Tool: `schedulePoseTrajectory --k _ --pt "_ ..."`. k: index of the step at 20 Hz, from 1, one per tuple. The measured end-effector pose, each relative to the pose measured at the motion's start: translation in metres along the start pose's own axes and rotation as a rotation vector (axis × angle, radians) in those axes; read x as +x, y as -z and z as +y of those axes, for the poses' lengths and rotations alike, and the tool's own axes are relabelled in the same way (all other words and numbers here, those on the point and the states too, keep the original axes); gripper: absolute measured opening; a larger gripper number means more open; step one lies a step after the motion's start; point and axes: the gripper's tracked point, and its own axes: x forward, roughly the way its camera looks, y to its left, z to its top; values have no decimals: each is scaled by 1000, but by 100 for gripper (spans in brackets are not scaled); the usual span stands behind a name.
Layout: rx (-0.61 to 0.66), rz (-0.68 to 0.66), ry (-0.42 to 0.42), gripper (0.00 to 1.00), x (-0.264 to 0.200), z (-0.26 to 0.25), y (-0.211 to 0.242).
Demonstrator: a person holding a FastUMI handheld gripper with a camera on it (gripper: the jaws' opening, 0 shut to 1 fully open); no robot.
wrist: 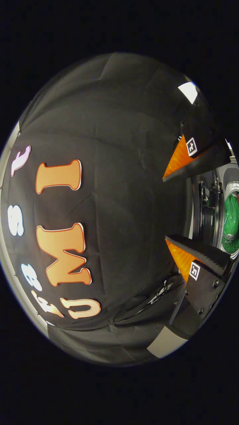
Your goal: Put the clothes into the washing machine and then close the washing machine lid.
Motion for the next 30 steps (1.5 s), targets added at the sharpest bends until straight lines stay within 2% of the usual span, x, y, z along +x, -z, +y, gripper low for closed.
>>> schedulePoseTrajectory --k 1,5,12,18,30 --pt "14 -36 3 99 0 0 -8" --pt "-3 -38 -5 99 4 0 -3" --pt "-2 -110 -12 100 -17 1 -2" --pt "0 -138 25 100 -40 1 2" --pt "-5 -132 23 100 -85 3 27"
